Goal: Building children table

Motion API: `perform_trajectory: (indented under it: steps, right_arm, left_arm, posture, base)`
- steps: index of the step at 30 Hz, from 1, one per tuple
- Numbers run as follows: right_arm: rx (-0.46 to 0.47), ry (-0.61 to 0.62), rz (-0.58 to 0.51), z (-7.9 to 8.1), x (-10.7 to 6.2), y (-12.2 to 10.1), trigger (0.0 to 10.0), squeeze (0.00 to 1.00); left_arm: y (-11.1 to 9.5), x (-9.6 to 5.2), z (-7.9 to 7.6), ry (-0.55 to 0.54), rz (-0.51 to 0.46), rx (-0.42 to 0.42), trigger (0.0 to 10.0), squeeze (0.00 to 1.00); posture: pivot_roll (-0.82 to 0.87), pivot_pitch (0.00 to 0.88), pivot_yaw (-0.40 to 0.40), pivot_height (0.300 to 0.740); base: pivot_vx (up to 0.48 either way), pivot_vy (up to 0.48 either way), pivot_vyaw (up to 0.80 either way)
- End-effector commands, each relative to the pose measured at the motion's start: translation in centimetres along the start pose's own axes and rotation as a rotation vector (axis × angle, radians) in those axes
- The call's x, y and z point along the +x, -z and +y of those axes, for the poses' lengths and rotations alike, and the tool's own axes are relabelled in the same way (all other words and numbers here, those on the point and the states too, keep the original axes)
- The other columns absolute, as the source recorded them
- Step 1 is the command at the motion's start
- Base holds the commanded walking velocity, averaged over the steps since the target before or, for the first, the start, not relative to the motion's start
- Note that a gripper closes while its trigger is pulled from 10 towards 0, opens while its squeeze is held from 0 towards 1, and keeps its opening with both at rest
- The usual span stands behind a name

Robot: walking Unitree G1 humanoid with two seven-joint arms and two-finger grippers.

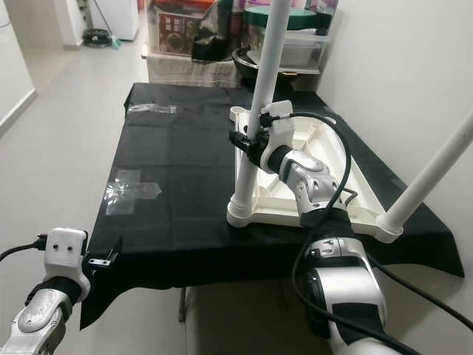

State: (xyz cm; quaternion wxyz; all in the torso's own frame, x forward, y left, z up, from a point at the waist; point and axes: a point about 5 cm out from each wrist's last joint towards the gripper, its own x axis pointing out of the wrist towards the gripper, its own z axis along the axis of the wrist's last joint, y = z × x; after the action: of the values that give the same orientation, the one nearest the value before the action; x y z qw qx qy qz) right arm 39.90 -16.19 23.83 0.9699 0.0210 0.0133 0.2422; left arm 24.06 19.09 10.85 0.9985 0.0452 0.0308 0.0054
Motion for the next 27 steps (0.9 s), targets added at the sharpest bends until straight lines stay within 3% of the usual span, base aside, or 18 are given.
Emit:
perform_trajectory:
  steps: [1,3,6,7,8,10,11,15,16,27]
  right_arm:
    - [0.015,0.111,0.026,-0.9,-0.1,0.2,0.0,0.00]
    - [0.018,0.144,0.037,-0.8,-0.1,0.4,0.0,0.00]
    - [0.021,0.389,0.063,-0.8,0.0,2.2,0.0,0.00]
    - [0.021,0.389,0.063,-0.8,0.0,2.2,0.0,0.00]
    - [0.058,0.607,0.119,-1.6,-0.7,4.2,0.0,0.00]
    - [0.069,0.650,0.133,-1.8,-0.8,4.6,0.0,0.00]
    - [0.129,0.802,0.161,-1.8,-1.5,6.1,0.0,0.00]
    - [0.158,0.860,0.163,-0.5,-1.5,7.0,0.0,0.00]
    - [0.132,0.836,0.149,1.0,-1.0,7.1,0.0,0.00]
    - [0.156,0.892,0.140,3.3,0.1,5.9,0.0,0.00]
  left_arm:
    - [0.1,0.0,-0.1,0.009,-0.001,0.008,10.0,0.00]
    - [0.1,0.0,-0.1,0.009,0.000,0.008,10.0,0.00]
    - [0.2,-0.1,-0.1,0.006,0.003,0.009,10.0,0.00]
    - [0.2,-0.1,-0.1,0.006,0.003,0.009,10.0,0.00]
    - [0.2,-0.1,-0.2,0.006,0.002,0.008,10.0,0.00]
    - [0.1,-0.1,-0.2,0.007,0.001,0.008,10.0,0.00]
    - [0.2,-0.2,-0.1,-0.001,0.002,0.009,10.0,0.00]
    - [0.2,-0.4,0.1,-0.009,0.005,0.008,10.0,0.00]
    - [0.3,-0.5,0.2,-0.010,0.009,0.010,10.0,0.00]
    - [0.6,-0.6,-0.2,-0.023,0.017,0.002,10.0,0.00]
  posture:
    - [0.05,0.000,-0.099,0.740]
    - [0.05,0.000,-0.099,0.740]
    - [0.05,0.000,-0.097,0.740]
    - [0.05,0.000,-0.097,0.740]
    - [0.06,0.000,-0.100,0.740]
    - [0.06,0.000,-0.100,0.740]
    - [0.06,0.000,-0.104,0.740]
    - [0.06,0.000,-0.103,0.740]
    - [0.06,0.000,-0.103,0.740]
    - [0.05,0.000,-0.122,0.740]
  base:
    - [0.000,0.000,0.00]
    - [0.000,0.000,0.00]
    - [0.000,0.000,0.00]
    - [0.000,0.000,0.00]
    - [0.000,0.000,0.00]
    - [0.000,0.000,0.00]
    - [0.000,0.000,0.00]
    - [0.000,0.000,0.00]
    - [0.000,0.000,0.00]
    - [0.000,0.000,0.00]
